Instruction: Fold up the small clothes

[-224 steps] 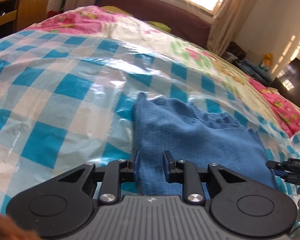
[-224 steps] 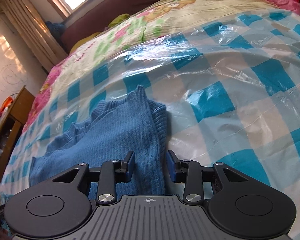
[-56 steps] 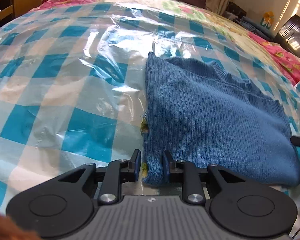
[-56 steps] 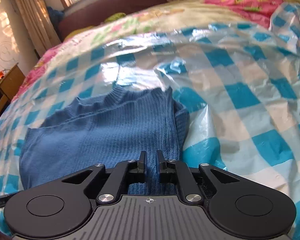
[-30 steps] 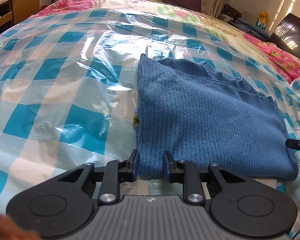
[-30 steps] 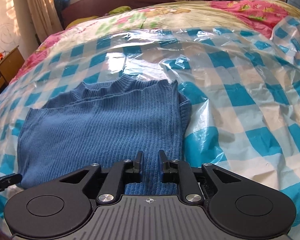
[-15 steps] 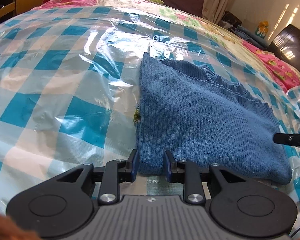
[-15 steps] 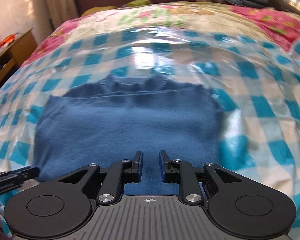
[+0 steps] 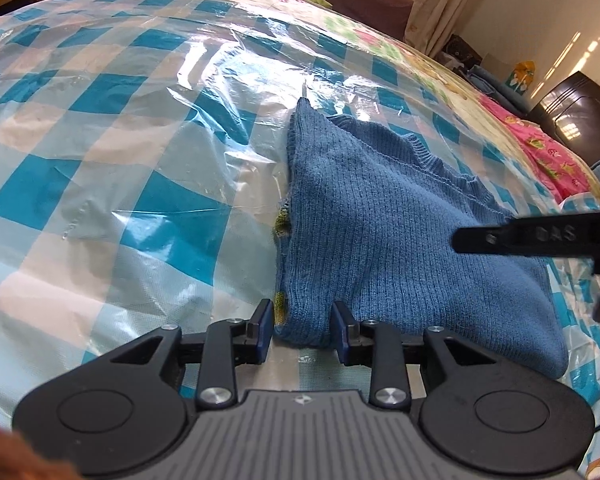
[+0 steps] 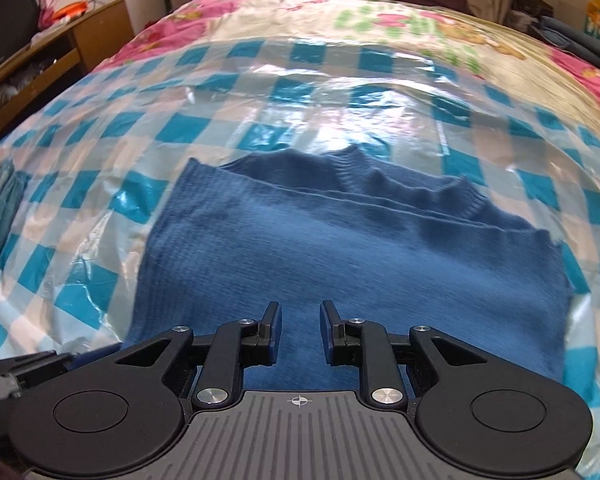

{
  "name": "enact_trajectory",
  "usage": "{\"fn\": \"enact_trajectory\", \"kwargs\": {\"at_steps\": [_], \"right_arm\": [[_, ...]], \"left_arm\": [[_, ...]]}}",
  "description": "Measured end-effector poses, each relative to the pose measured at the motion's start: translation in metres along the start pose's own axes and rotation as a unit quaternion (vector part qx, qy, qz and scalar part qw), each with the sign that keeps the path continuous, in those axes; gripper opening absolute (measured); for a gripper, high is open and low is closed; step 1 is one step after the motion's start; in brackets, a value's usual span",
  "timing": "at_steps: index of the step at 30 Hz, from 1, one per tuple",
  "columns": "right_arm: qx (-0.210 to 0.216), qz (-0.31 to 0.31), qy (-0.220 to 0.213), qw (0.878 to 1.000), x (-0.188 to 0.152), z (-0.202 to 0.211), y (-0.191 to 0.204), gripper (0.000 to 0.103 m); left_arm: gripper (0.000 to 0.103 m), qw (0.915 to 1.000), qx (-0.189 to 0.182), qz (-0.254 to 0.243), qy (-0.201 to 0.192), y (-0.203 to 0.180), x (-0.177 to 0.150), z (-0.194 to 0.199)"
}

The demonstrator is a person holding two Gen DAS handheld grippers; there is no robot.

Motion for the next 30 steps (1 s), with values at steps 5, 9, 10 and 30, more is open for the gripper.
{"fn": "enact_trajectory", "kwargs": {"at_steps": [5, 9, 10, 30], "right_arm": [[0.001, 0.015, 0.009, 1.0, 0.013, -0.011, 0.019, 0.024], [0.002, 0.029, 0.014, 0.999, 0.025, -0.021, 0.034, 0.029], [0.001, 0.035, 0.015, 0.999, 0.029, -0.024, 0.038, 0.029], [-0.004, 0.071, 0.066, 0.995, 0.08, -0.082, 0.086, 0.049]], "left_arm": [[0.038, 0.9999, -0.012, 0.006, 0.003, 0.002, 0.0, 0.0], [0.041, 0.9997, -0.023, 0.004, 0.007, 0.0, -0.001, 0.001], [0.041, 0.9997, -0.025, 0.002, 0.007, 0.0, -0.002, 0.001], [0.047, 0.9972, -0.071, -0.011, 0.02, -0.011, -0.005, 0.003]]}}
Point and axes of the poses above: each gripper's, at about its wrist camera, not at the fingertips, and z roughly against the way its jaws point, y to its left, x to its top, the point moved 6 cm from there along -z, roughly the way its jaws point, and after that the axes turned 2 degrees about x, right-handed, at the moved point
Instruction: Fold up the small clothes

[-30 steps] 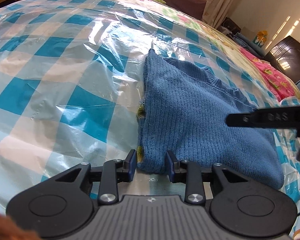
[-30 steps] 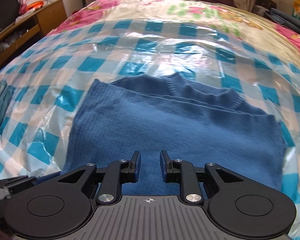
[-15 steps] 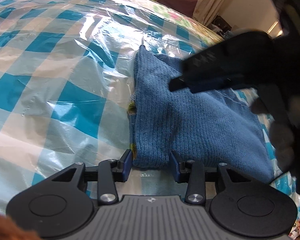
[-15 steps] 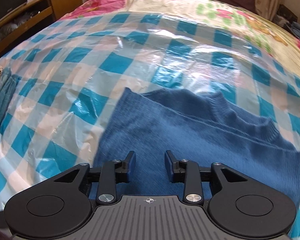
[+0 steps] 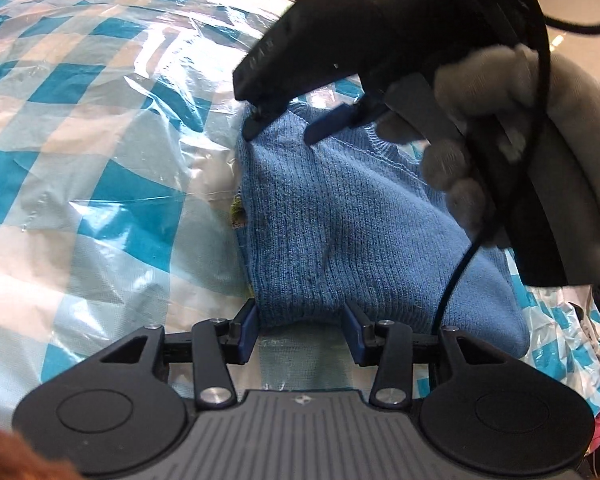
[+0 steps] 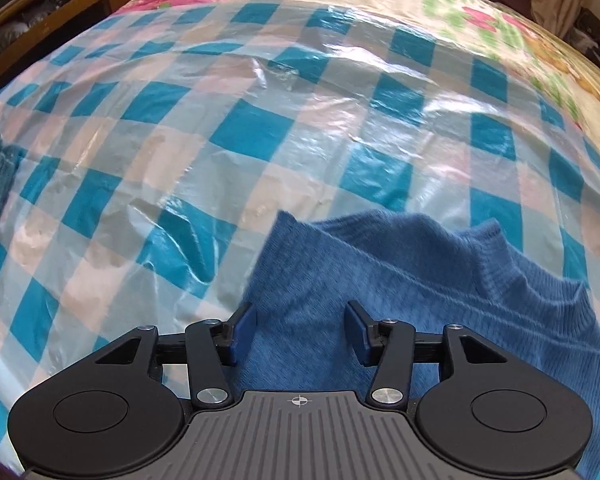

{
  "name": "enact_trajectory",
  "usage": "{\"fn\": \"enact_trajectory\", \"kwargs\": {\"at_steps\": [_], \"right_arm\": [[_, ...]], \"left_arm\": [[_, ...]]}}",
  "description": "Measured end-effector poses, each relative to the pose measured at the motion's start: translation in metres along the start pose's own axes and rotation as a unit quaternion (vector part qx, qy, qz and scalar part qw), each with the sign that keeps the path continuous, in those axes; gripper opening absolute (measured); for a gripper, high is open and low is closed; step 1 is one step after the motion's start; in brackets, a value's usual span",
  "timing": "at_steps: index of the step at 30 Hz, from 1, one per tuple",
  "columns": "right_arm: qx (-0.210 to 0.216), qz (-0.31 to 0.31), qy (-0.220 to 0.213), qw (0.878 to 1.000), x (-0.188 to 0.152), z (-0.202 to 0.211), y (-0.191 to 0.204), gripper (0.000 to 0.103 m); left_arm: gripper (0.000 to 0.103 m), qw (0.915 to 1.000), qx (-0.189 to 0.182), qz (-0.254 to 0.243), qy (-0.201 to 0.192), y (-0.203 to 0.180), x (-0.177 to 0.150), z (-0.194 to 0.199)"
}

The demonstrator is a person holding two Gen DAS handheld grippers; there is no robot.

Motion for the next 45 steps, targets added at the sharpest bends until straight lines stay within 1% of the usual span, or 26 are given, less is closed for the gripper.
{"fn": "enact_trajectory", "kwargs": {"at_steps": [3, 6, 12, 15, 16, 17, 19, 22, 26, 30, 32, 36, 40, 41, 42, 43, 45], "right_arm": [[-0.007, 0.013, 0.007, 1.0, 0.004, -0.003, 0.007, 0.052], [-0.022, 0.033, 0.018, 0.999, 0.004, -0.009, 0.016, 0.053], [-0.079, 0.086, 0.045, 0.992, -0.001, -0.027, 0.021, 0.052], [-0.079, 0.082, 0.055, 0.992, -0.003, -0.025, 0.013, 0.047], [-0.079, 0.076, 0.057, 0.992, -0.004, -0.025, 0.009, 0.04], [-0.076, 0.07, 0.057, 0.993, -0.004, -0.023, 0.005, 0.037], [-0.063, 0.059, 0.053, 0.995, -0.005, -0.018, 0.001, 0.025], [-0.044, 0.055, 0.04, 0.997, -0.006, -0.004, -0.002, 0.017], [-0.018, 0.032, 0.016, 0.999, -0.005, 0.016, -0.015, 0.014], [0.01, 0.003, -0.006, 1.0, -0.01, 0.034, -0.033, 0.013], [0.026, -0.013, -0.016, 0.999, -0.014, 0.042, -0.043, 0.013], [0.059, -0.043, -0.034, 0.997, -0.022, 0.053, -0.065, 0.013], [0.092, -0.076, -0.05, 0.992, -0.031, 0.061, -0.085, 0.013], [0.1, -0.084, -0.053, 0.99, -0.033, 0.062, -0.09, 0.013], [0.107, -0.092, -0.056, 0.988, -0.035, 0.063, -0.095, 0.013], [0.113, -0.1, -0.058, 0.987, -0.037, 0.064, -0.1, 0.013], [0.125, -0.113, -0.063, 0.984, -0.043, 0.066, -0.111, 0.013]], "left_arm": [[0.047, 1.0, -0.003, -0.002, 0.002, -0.002, 0.0, -0.001], [0.047, 1.0, -0.008, -0.001, 0.002, -0.002, 0.001, -0.001], [0.048, 0.9999, -0.012, 0.003, -0.002, -0.002, 0.0, 0.003], [0.048, 0.9999, -0.015, 0.003, -0.006, 0.003, -0.001, 0.005], [0.048, 0.9999, -0.014, 0.002, -0.008, 0.004, -0.002, 0.006], [0.049, 0.9999, -0.013, 0.0, -0.01, 0.003, -0.002, 0.007], [0.05, 0.9998, -0.011, -0.005, -0.016, 0.003, -0.003, 0.009], [0.055, 0.9995, -0.008, -0.011, -0.028, -0.001, -0.005, 0.013], [0.062, 0.9988, -0.002, -0.007, -0.049, 0.002, -0.002, 0.018], [0.067, 0.9982, 0.01, -0.023, -0.054, -0.003, -0.002, 0.015], [0.068, 0.998, 0.016, -0.034, -0.051, -0.008, -0.002, 0.011], [0.068, 0.9982, 0.023, -0.039, -0.038, -0.016, -0.002, -0.003], [0.067, 0.9987, 0.03, -0.025, -0.032, -0.021, 0.002, -0.014], [0.062, 0.9988, 0.032, -0.02, -0.032, -0.021, 0.003, -0.016], [0.053, 0.999, 0.03, -0.015, -0.03, -0.022, 0.004, -0.017], [0.048, 0.9991, 0.027, -0.013, -0.029, -0.024, 0.005, -0.018], [0.022, 0.9991, 0.024, -0.018, -0.029, -0.032, 0.007, -0.018]]}}
Point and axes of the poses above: each gripper's, at about its wrist camera, not at the fingertips, and z roughly against the way its jaws point, y to its left, x to its top, the point moved 6 cm from there along -z, roughly the way its jaws point, and after that the axes turned 2 degrees about x, right-handed, at the moved point
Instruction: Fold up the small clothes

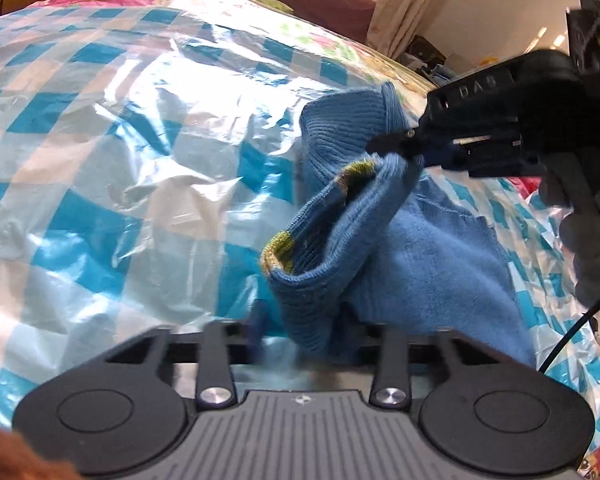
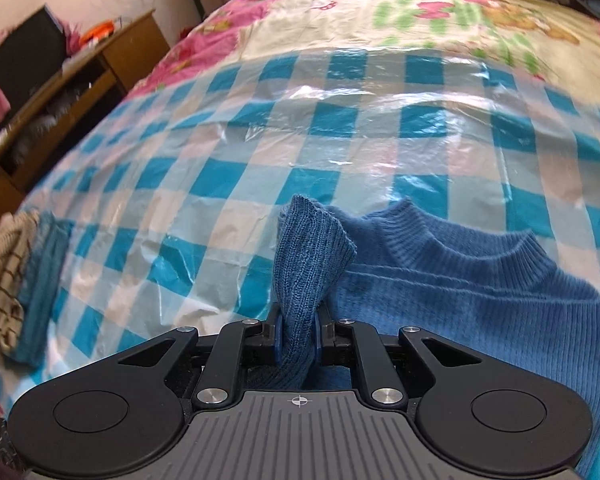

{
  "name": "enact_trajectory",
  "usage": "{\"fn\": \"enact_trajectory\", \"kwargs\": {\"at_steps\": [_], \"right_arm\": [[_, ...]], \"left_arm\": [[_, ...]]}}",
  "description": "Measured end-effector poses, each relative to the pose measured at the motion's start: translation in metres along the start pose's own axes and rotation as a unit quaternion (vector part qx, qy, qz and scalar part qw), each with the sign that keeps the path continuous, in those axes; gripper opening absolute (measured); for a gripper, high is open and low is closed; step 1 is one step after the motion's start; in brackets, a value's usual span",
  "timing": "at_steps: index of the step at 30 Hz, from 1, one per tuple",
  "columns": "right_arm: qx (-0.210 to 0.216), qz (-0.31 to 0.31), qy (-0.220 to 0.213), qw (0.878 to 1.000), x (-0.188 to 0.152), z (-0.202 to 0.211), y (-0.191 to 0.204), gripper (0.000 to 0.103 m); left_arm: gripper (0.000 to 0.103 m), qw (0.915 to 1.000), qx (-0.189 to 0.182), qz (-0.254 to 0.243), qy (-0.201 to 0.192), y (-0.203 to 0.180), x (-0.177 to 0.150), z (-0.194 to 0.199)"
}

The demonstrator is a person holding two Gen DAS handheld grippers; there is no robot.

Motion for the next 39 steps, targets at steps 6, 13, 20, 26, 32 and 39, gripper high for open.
{"fn": "enact_trajectory", "kwargs": {"at_steps": [6, 13, 20, 26, 32, 39], "right_arm": [[0.022, -0.034, -0.025, 0.999, -0.006, 0.029, -0.035, 0.013], [0.024, -0.092, -0.063, 0.994, -0.021, 0.071, -0.097, 0.013], [0.031, -0.179, -0.039, 0.983, -0.061, 0.063, -0.161, 0.02], [0.09, -0.249, -0.059, 0.962, -0.07, 0.061, -0.185, 0.047], [0.055, -0.199, -0.047, 0.977, -0.065, 0.054, -0.172, 0.052], [0.051, -0.175, -0.058, 0.982, -0.062, 0.06, -0.166, 0.015]], "left_arm": [[0.017, 0.9975, -0.019, -0.067, -0.015, -0.054, 0.007, 0.009], [0.017, 0.986, -0.065, -0.153, -0.006, -0.124, -0.003, 0.003], [0.017, 0.9729, -0.039, -0.224, 0.042, -0.155, -0.037, -0.036], [0.018, 0.9633, -0.019, -0.265, 0.039, -0.167, -0.047, -0.035], [0.018, 0.9529, 0.006, -0.302, 0.033, -0.18, -0.051, -0.04], [0.018, 0.9464, 0.001, -0.323, 0.008, -0.19, -0.045, -0.026]]}}
Point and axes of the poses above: each gripper's, at about its wrist camera, not at the fingertips, and z roughly against the way its jaws point, y to its left, x to its top, the point moved 6 cm from there along -z, roughly the way its jaws point, and after that the axes turned 2 degrees about x, right-handed, at the moved point
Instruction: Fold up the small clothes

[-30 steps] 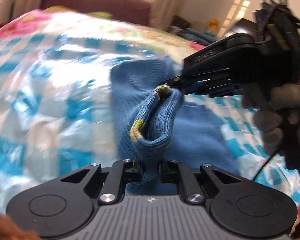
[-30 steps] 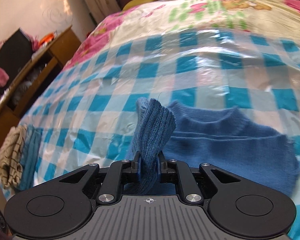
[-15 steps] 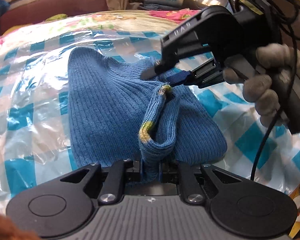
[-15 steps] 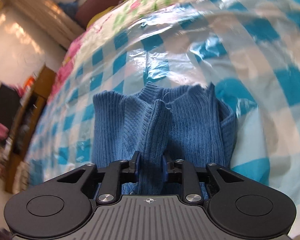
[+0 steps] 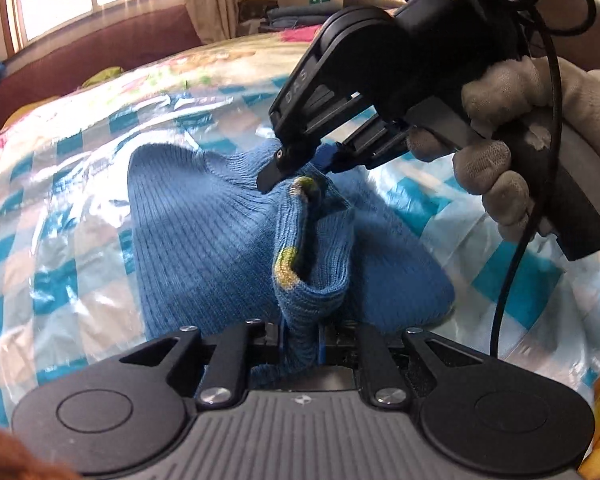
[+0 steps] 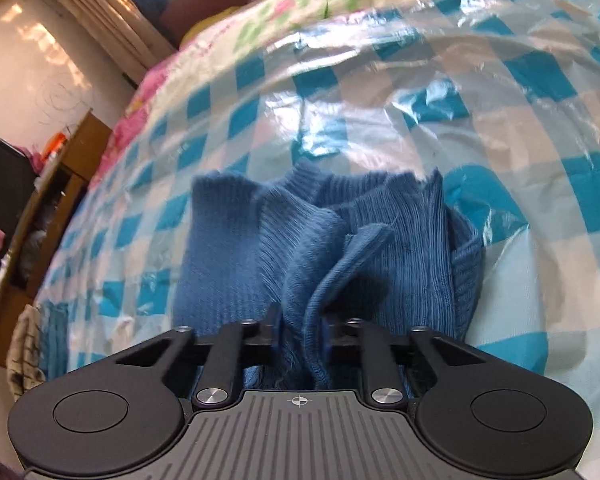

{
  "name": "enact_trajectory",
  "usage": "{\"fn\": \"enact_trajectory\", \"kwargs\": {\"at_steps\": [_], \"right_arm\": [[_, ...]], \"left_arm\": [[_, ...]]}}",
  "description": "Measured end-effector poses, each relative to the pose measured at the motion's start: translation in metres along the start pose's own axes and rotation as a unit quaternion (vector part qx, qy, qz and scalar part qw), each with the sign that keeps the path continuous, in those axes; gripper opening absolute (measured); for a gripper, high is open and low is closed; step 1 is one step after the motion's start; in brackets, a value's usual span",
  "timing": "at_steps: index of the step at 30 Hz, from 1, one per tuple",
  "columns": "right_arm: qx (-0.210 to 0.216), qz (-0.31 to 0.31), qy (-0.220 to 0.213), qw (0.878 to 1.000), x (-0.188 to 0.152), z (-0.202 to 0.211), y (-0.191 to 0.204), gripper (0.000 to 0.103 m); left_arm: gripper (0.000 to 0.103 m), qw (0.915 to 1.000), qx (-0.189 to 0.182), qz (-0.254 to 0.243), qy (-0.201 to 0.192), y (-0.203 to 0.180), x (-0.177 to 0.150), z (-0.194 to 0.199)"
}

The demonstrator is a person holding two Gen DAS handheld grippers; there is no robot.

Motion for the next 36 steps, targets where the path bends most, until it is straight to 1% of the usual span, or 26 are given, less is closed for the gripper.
{"fn": "enact_trajectory", "kwargs": {"at_steps": [4, 6, 9, 12, 15, 17, 22, 23, 24, 26, 31, 36], "right_arm": [[0.022, -0.002, -0.032, 0.999, 0.012, 0.022, 0.0, 0.013], [0.023, -0.005, -0.044, 0.999, 0.016, 0.031, -0.006, 0.013], [0.007, -0.023, -0.042, 0.999, 0.016, 0.029, -0.026, 0.013], [-0.01, -0.03, -0.029, 0.999, 0.008, 0.022, -0.044, 0.013], [-0.009, -0.04, -0.02, 0.999, 0.002, 0.018, -0.056, 0.013], [-0.001, -0.051, -0.023, 0.998, 0.001, 0.02, -0.061, 0.013], [-0.002, -0.047, -0.03, 0.998, -0.007, 0.028, -0.061, 0.014], [-0.001, -0.051, -0.03, 0.998, -0.008, 0.028, -0.062, 0.014], [0.0, -0.056, -0.029, 0.998, -0.008, 0.028, -0.063, 0.018], [0.003, -0.055, -0.025, 0.998, -0.008, 0.029, -0.062, 0.018], [-0.002, -0.051, -0.028, 0.998, -0.009, 0.034, -0.058, 0.019], [-0.012, -0.045, -0.031, 0.998, -0.014, 0.042, -0.057, 0.019]], "left_arm": [[0.018, 0.9995, -0.013, -0.008, -0.027, -0.009, 0.017, 0.012], [0.018, 0.999, -0.019, -0.02, -0.034, -0.019, 0.022, 0.015], [0.018, 0.9985, -0.03, -0.037, -0.028, -0.035, 0.022, 0.008], [0.018, 0.9979, -0.032, -0.056, -0.009, -0.05, 0.015, -0.005], [0.018, 0.9967, -0.026, -0.077, 0.0, -0.061, 0.006, -0.009], [0.018, 0.9962, -0.026, -0.083, 0.002, -0.061, 0.003, -0.008], [0.018, 0.9963, -0.032, -0.079, 0.011, -0.059, -0.004, -0.009], [0.018, 0.996, -0.032, -0.082, 0.01, -0.06, -0.005, -0.008], [0.018, 0.9957, -0.032, -0.087, 0.009, -0.059, -0.006, -0.009], [0.018, 0.9953, -0.033, -0.09, 0.008, -0.059, -0.008, -0.006], [0.018, 0.9961, -0.04, -0.078, 0.006, -0.058, -0.009, -0.001], [0.018, 0.9948, -0.047, -0.09, 0.006, -0.055, -0.008, -0.002]]}}
Point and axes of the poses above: each gripper's, at about its wrist camera, not at the fingertips, and z roughly against the way its jaws point, y to its left, x to its top, the point moved 6 cm from there along -z, roughly the way its jaws point, and after that the axes turned 2 degrees about x, right-handed, at the moved point
